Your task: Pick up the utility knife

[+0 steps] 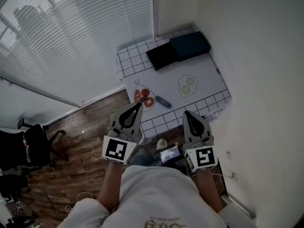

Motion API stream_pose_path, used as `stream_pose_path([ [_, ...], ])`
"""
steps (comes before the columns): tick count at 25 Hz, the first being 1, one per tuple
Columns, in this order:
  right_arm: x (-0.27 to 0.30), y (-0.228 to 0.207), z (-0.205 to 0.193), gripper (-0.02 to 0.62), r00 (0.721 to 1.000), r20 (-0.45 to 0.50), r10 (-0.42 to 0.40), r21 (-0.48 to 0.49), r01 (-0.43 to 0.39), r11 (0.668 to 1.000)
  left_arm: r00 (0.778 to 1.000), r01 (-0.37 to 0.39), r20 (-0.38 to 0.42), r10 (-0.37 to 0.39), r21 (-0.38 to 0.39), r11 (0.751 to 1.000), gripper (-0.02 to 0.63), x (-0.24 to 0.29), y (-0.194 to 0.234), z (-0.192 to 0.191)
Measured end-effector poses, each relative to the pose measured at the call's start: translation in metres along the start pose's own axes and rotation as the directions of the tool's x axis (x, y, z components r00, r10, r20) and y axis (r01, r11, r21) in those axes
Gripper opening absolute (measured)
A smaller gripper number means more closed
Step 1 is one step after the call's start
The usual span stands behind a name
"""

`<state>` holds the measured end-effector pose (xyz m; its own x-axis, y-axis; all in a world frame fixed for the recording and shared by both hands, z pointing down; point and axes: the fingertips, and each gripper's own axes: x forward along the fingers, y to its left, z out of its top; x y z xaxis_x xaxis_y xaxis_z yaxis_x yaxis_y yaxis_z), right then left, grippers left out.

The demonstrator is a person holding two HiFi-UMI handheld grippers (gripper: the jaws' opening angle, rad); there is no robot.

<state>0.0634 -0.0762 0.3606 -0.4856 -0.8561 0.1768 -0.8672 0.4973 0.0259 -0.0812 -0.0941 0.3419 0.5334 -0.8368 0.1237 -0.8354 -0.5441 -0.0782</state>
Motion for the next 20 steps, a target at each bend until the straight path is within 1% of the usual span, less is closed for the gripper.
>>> stream_pose_path([
  [4,0.014,-0.007,-0.006,0.006,1.000,-0.019,0.004,0.015,-0.004,1.000,0.999,0.029,-0.013,-0.029,0.001,1.000,0.006,0.015,0.005,-0.004],
  [8,0.029,-0.011,-0.018,0.006,0.999,-0.033,-0.008,0.054,0.010,0.998,0.997,0.066,-0.032,-0.066,0.000,0.998,0.006,0.027,0.014,-0.013],
  [11,0.042,-0.014,-0.020,0.006,0.998,-0.055,-0.020,0.051,0.023,0.998,0.994,0.105,-0.034,-0.105,-0.009,0.994,0.007,0.039,0.023,-0.021],
  [13,0.049,-0.015,-0.024,0.006,0.997,-0.076,-0.034,0.055,0.038,0.998,0.989,0.143,-0.041,-0.143,-0.001,0.990,0.008,0.047,0.026,-0.027],
  [17,0.066,-0.019,-0.037,0.006,0.993,-0.109,-0.054,0.080,0.063,0.995,0.971,0.232,-0.076,-0.229,0.036,0.972,0.006,0.066,0.030,-0.043],
  [20,0.075,-0.019,-0.048,0.006,0.988,-0.144,-0.057,0.080,0.069,0.994,0.959,0.273,-0.085,-0.270,0.029,0.962,0.007,0.075,0.032,-0.057],
])
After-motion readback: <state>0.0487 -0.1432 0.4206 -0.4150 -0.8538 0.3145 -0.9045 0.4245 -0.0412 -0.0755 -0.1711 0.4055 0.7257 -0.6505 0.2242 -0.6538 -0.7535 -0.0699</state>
